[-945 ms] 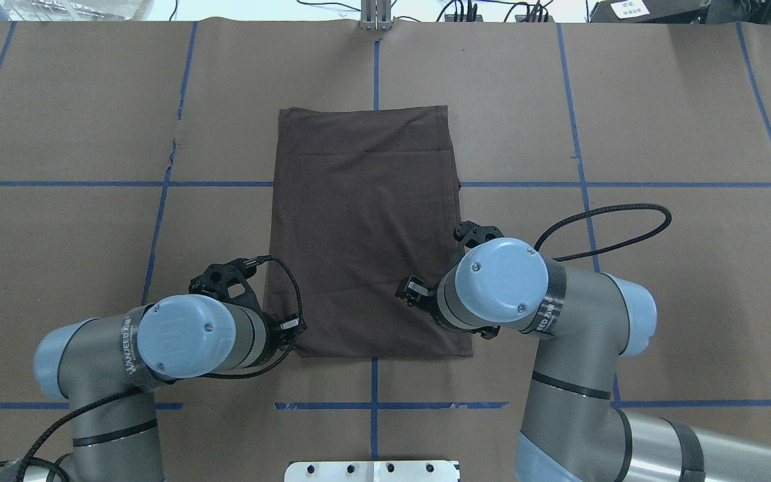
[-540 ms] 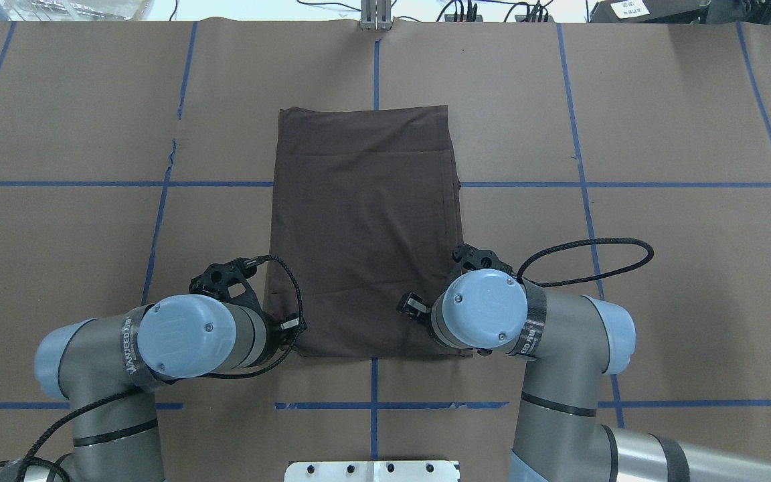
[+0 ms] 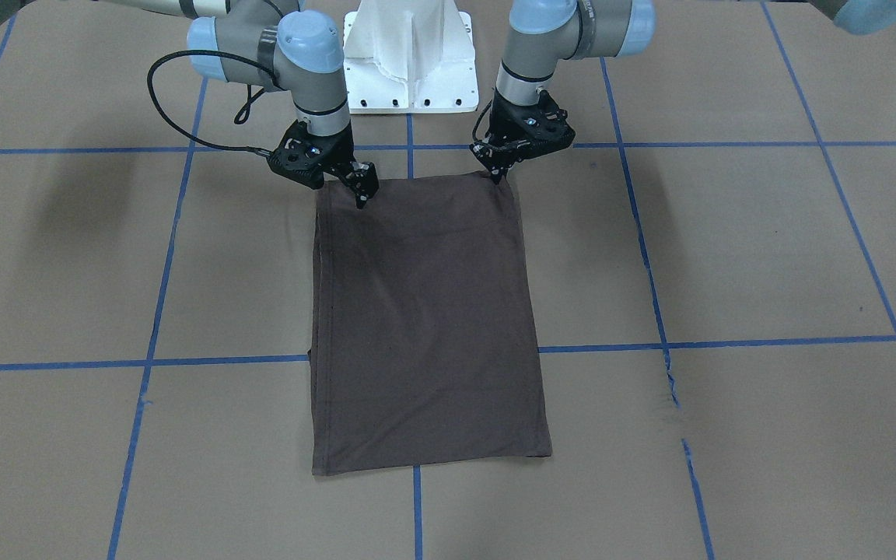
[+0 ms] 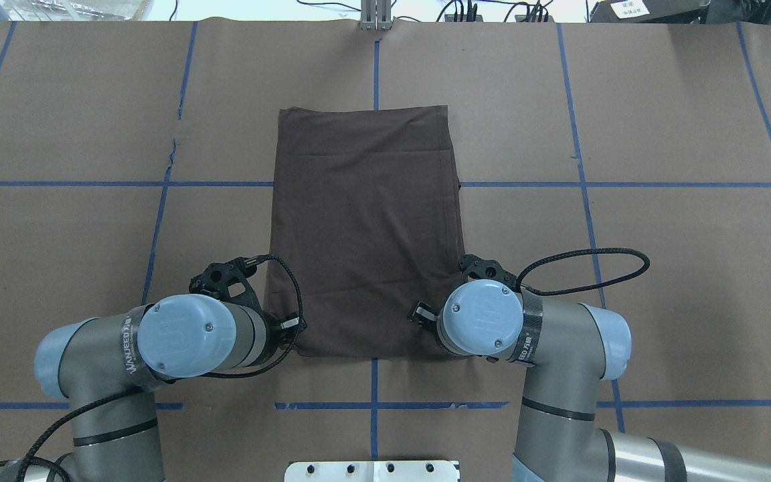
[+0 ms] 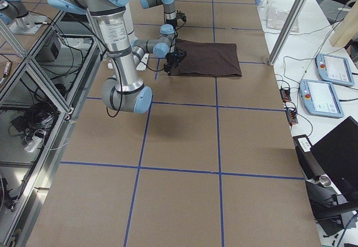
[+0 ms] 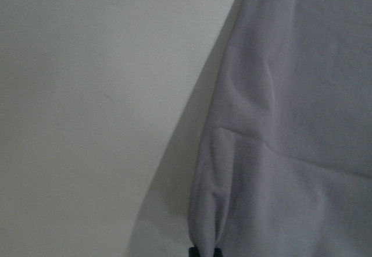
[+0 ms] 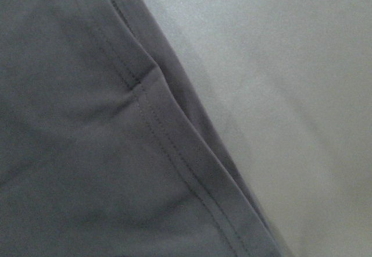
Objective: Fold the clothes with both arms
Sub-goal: 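Grasp the two near corners of the shirt with both grippers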
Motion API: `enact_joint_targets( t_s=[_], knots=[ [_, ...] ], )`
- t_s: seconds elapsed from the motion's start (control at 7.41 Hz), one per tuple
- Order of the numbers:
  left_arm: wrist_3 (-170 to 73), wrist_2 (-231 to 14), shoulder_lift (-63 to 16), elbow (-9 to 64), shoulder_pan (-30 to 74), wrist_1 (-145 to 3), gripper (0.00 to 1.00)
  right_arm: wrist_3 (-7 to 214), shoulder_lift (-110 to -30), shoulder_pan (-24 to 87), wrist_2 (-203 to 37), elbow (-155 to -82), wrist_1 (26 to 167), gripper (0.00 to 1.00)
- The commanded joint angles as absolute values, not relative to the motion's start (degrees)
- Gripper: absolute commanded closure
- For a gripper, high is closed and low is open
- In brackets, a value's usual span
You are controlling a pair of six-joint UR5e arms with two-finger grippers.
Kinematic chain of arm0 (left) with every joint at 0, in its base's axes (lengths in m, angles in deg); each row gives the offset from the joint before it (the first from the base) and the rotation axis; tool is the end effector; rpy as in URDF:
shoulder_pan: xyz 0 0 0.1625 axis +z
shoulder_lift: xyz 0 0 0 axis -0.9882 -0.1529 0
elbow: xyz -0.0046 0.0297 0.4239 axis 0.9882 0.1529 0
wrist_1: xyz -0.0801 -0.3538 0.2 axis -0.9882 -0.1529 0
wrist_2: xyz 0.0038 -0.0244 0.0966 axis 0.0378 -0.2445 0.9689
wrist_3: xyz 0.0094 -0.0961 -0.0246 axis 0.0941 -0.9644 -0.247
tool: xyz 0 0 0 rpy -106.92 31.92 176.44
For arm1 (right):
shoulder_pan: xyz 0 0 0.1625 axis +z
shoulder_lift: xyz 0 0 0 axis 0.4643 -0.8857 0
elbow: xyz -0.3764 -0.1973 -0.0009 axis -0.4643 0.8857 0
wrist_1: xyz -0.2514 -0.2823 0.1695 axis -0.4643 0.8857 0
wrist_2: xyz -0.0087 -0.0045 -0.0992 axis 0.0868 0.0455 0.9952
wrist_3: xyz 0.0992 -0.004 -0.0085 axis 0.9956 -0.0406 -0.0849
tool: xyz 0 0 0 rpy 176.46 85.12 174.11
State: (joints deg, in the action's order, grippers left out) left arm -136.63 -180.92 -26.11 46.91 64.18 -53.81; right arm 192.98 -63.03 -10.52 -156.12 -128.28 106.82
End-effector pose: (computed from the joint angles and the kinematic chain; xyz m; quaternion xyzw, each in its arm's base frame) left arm 0.5265 -0.2932 0.2768 -0.0158 0.4323 -0.2170 0.8751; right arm -0.5716 -0.3049 0.2955 -0.0454 -0.3648 0.2476 0.8964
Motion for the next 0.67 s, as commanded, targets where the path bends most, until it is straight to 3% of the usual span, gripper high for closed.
enact_joint_targets(
  t_s=[0.0, 0.27, 0.4, 0.54],
  knots=[
    [-136.6, -180.9, -26.1, 46.9, 64.1, -53.8, 1.0, 193.1, -63.0, -10.5, -156.2, -127.9, 106.8, 0.03],
    [-136.6, -180.9, -26.1, 46.9, 63.9, -53.7, 1.0, 192.9, -62.9, -10.5, -156.2, -127.9, 106.8, 0.68],
    [-136.6, -180.9, -26.1, 46.9, 63.6, -53.7, 1.0, 192.7, -62.8, -10.5, -156.2, -127.9, 106.8, 0.89],
    [-136.6, -180.9, -26.0, 46.9, 63.5, -53.7, 1.0, 192.4, -62.6, -10.4, -156.2, -127.9, 106.8, 1.0]
  ],
)
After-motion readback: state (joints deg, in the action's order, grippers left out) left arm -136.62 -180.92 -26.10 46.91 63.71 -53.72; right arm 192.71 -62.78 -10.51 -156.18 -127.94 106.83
